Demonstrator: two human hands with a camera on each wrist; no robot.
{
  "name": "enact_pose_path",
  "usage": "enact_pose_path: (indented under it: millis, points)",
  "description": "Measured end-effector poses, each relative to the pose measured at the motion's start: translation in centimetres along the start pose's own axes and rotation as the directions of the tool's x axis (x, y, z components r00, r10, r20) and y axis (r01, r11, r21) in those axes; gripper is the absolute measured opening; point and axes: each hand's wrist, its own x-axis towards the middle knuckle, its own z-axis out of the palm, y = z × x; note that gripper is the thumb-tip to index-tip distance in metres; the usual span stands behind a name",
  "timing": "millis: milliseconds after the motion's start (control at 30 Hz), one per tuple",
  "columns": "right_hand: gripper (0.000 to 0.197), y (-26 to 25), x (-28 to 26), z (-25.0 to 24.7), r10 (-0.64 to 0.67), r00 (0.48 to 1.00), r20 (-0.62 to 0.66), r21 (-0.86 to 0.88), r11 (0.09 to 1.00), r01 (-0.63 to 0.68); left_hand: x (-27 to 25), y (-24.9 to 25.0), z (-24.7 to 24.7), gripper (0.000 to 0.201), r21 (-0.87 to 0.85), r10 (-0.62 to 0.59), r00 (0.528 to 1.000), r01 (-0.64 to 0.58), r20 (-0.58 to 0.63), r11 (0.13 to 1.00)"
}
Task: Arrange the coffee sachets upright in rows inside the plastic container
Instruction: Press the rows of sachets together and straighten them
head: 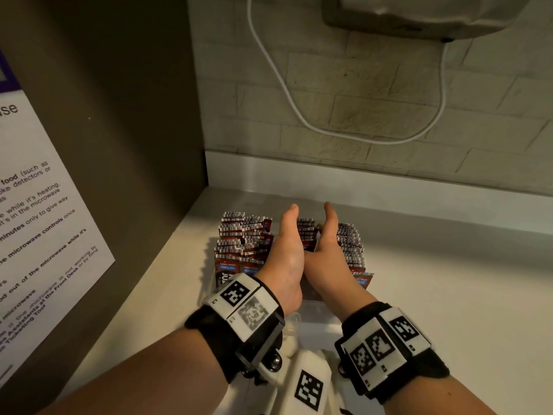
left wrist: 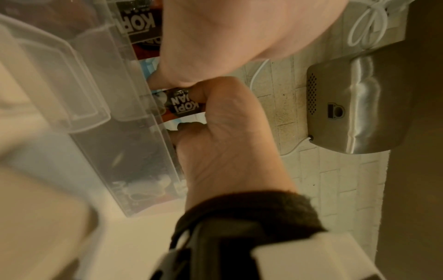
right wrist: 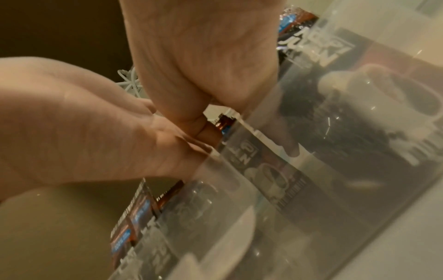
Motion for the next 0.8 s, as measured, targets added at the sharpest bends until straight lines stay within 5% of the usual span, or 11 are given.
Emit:
enact_pose_path:
  millis: [100,267,400,500,633,800]
  points:
    - [0.099,-0.8,0.0,-0.1,-0.014,1.000,-0.012,-0.006,1.000,0.014,-0.9,1.1,0.0,0.053,0.064,0.083,0.996,-0.086,0.043,0.994]
    - [0.087,-3.2,-0.6,-0.9,-0.039,0.999,-0.028,-0.024,0.999,0.039,-2.3,4.6,-2.6,0.050,0.188,0.237,0.949,-0.276,0.206,0.943]
    - [0.066,-5.5,-1.5,-1.3,-0.103,0.991,-0.081,0.025,0.994,0.105,-2.2,6.9,-6.9,0.022,0.325,0.503,0.839,-0.544,0.209,0.773]
    - [0.047,-6.8,-2.3,-0.6,-0.208,0.974,-0.087,-0.040,0.978,0.205,-1.2,6.8,-10.2,0.029,0.450,0.587,0.795,-0.586,0.155,0.674]
    - [0.041,-6.2,-2.4,1.5,-0.241,0.964,0.115,-0.290,0.920,0.265,0.3,4.6,-12.8,0.036,0.617,0.579,0.798,-0.542,0.165,0.571]
    - [0.059,-3.5,-1.5,3.9,-0.124,0.921,0.369,-0.557,0.764,0.326,1.1,2.6,-13.5,0.047,0.803,0.563,0.742,-0.557,0.365,0.213]
